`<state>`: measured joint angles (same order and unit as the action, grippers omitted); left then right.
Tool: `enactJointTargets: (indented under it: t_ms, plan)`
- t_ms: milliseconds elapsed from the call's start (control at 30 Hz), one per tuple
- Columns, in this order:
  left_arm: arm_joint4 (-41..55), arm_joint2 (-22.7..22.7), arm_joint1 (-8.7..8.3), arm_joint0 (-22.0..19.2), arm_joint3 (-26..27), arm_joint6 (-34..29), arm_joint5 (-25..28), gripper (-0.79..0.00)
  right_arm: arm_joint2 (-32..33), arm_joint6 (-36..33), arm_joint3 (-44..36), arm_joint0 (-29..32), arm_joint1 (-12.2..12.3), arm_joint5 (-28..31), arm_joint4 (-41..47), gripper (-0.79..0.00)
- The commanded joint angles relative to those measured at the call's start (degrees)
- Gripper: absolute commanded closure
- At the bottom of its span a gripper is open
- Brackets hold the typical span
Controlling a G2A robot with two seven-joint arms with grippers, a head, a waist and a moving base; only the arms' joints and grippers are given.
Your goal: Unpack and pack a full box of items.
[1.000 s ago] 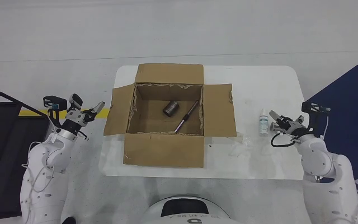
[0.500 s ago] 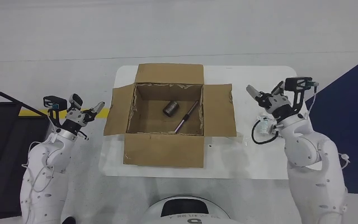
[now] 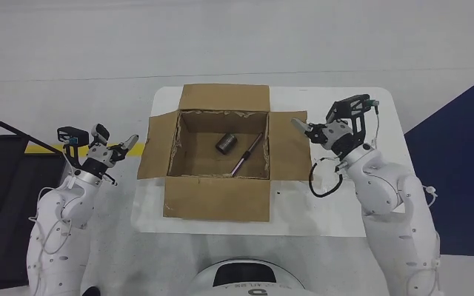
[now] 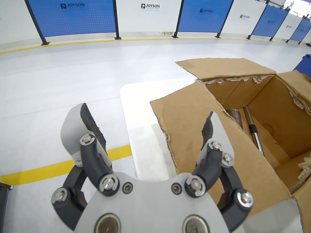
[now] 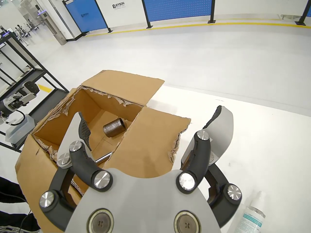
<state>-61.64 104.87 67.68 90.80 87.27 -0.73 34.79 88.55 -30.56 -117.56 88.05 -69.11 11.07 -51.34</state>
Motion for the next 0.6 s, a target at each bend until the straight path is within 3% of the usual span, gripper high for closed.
enactJointTargets:
  t_ms: [0, 133, 233, 567]
  plan:
    - [0.0, 0.0, 0.0, 0.0, 0.0, 0.0, 0.0, -0.785, 0.0, 0.0, 0.0, 0.0, 0.0, 0.0, 0.0, -0.785]
    - [0.0, 0.0, 0.0, 0.0, 0.0, 0.0, 0.0, -0.785, -2.0, -2.3, 3.1, -2.6, -0.2, -2.4, 2.5, -0.785]
    - [0.0, 0.0, 0.0, 0.0, 0.0, 0.0, 0.0, -0.785, -9.8, -7.6, 5.0, -10.1, -0.5, -0.8, -2.0, -0.785]
    - [0.0, 0.0, 0.0, 0.0, 0.0, 0.0, 0.0, -0.785, -31.9, -16.4, 10.9, -22.7, -3.0, -1.6, -14.0, -0.785]
